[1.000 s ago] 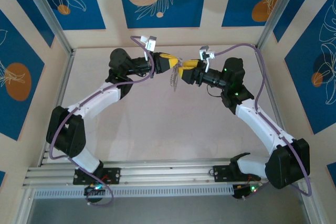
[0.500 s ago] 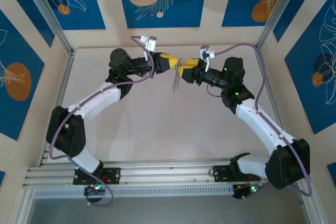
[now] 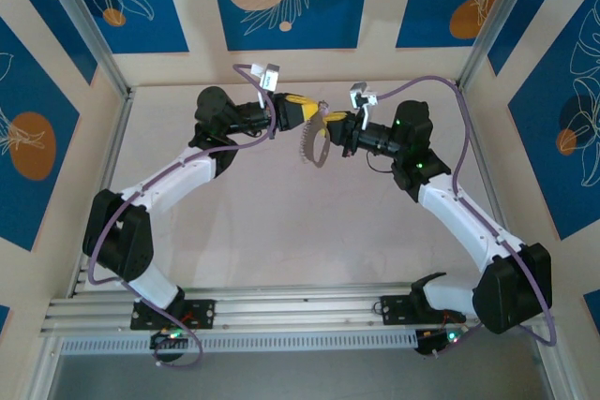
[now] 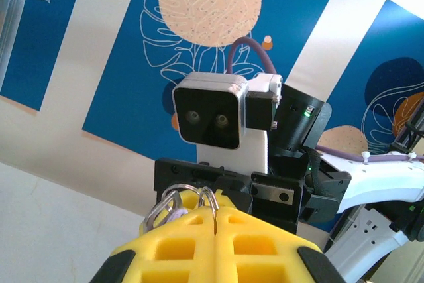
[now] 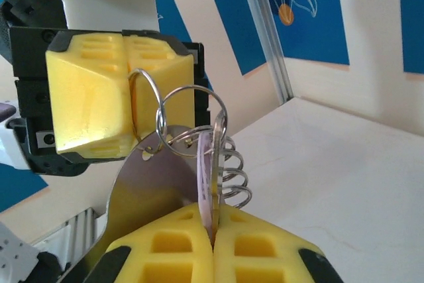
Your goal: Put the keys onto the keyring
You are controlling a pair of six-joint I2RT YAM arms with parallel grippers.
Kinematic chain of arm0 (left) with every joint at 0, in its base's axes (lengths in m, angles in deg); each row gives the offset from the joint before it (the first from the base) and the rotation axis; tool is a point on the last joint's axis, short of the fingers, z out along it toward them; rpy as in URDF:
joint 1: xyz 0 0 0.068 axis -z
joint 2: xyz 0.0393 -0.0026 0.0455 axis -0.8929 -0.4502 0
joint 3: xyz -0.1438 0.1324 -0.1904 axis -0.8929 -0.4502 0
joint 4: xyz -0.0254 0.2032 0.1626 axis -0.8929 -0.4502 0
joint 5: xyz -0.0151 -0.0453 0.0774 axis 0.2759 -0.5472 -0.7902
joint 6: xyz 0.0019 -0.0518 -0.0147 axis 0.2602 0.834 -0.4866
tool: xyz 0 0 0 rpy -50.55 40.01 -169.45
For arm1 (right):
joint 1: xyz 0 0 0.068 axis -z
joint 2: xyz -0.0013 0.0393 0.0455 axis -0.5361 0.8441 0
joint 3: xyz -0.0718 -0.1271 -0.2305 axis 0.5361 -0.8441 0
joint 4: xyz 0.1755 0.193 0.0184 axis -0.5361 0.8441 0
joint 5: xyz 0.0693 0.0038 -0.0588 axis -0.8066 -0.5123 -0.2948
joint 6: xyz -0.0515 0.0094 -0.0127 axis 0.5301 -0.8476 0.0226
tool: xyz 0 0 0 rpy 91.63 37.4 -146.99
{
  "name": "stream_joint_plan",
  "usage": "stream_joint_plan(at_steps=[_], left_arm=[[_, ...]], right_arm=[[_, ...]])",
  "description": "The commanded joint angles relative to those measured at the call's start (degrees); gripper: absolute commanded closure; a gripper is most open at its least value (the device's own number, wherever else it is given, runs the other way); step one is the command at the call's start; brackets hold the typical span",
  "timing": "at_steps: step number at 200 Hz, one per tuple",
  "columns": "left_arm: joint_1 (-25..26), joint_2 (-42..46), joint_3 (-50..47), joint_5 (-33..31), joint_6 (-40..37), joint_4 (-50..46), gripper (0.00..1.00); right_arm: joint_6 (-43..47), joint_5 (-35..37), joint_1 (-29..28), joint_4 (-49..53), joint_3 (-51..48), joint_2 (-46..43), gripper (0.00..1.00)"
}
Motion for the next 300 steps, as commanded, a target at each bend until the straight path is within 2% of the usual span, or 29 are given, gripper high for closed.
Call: stream_joint_plan(at_steps=[1, 167, 186, 201, 228, 260, 300], left_arm=[[0.4, 0.8, 0.3, 0.4, 0.1, 3.3, 1.0], [0.6, 1.0, -0.2, -0.6, -0.3, 3.7, 1.0], [0.6, 1.0, -0.4, -0.8, -0.2, 3.9, 1.0], [0.6, 1.0, -0.6, -1.1, 0.0, 4.3, 1.0], [0.6, 0.8, -1.2, -1.7, 1.8, 6.8, 1.0], [0.6, -0.4, -1.5, -1.9, 6.2, 11.8, 1.0], [0.9, -1.4, -1.8, -2.2, 8.6, 14.3, 1.0]], right_arm=[[0.7, -0.6, 0.1, 1.8, 1.2, -1.3, 1.0], [3.6, -2.9, -4.2, 6.9, 1.5, 0.1, 1.0], [4.5, -2.3, -3.7, 9.1, 1.5, -0.9, 0.7], [4.7, -2.6, -2.1, 10.2, 0.6, -2.7, 0.57], [2.2, -4.6, 3.4, 9.5, -2.0, -7.1, 0.54], [-3.6, -5.4, 8.8, 3.2, -3.5, -9.9, 0.53], [-12.3, -5.1, 9.5, -8.0, -1.2, -6.5, 0.53]])
